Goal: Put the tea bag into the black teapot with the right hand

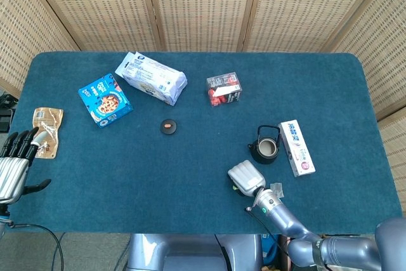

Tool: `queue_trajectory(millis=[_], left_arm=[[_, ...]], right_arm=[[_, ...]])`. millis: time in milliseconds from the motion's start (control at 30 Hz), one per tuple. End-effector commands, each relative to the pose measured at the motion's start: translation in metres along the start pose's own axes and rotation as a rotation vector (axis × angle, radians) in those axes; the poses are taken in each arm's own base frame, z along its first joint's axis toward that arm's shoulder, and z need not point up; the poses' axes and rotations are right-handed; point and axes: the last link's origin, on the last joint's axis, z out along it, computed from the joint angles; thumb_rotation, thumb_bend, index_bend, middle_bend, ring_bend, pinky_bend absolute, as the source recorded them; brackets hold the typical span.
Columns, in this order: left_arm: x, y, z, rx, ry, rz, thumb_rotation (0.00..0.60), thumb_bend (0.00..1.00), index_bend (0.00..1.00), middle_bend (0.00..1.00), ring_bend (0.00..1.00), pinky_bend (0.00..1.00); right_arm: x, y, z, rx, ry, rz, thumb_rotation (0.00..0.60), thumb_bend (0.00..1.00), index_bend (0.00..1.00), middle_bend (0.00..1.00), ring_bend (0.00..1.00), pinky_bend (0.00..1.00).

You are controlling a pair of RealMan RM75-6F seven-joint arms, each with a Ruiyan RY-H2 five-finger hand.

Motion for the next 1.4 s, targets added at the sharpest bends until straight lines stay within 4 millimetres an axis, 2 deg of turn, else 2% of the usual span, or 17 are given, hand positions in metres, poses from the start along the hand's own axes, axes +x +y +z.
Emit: queue_trajectory(millis=[33,467,700,967,1133,1400], left_arm=[[0.000,0.000,0.000,0.000,-0.001,0.000,0.600,0.07,0.00,0.00,0.00,0.00],[0.000,0.000,0.000,-0.001,-0.004,0.001,0.600,0.07,0.00,0.00,0.00,0.00],[-0.001,0.000,0.001,-0.001,-0.005,0.000,0.600,0.07,0.00,0.00,0.00,0.00],[-0.001,0.000,0.001,0.000,-0.003,-0.003,0.600,0.07,0.00,0.00,0.00,0.00],[-0.001,0.002,0.000,-0.007,-0.004,-0.008,0.600,0.07,0.00,0.00,0.00,0.00],[-0.003,0.007,0.001,-0.024,-0.014,-0.011,0.600,0.07,0.00,0.00,0.00,0.00]], right_arm=[[0.000,0.000,0.000,-0.001,0.001,0.005,0.600,0.61,0.70,0.89,0.94,0.97],[0.004,0.002,-0.001,0.001,0.008,0.021,0.600,0.78,0.70,0.89,0.95,0.98],[0.012,0.005,-0.003,-0.004,0.031,0.034,0.600,0.80,0.70,0.89,0.95,0.98],[0.035,0.013,-0.013,-0.014,0.107,0.043,0.600,0.80,0.70,0.89,0.95,0.98],[0.056,0.021,-0.027,-0.028,0.174,0.040,0.600,0.80,0.70,0.89,0.95,0.98],[0.077,0.031,-0.045,-0.052,0.235,0.023,0.600,0.80,0.70,0.89,0.95,0.98]])
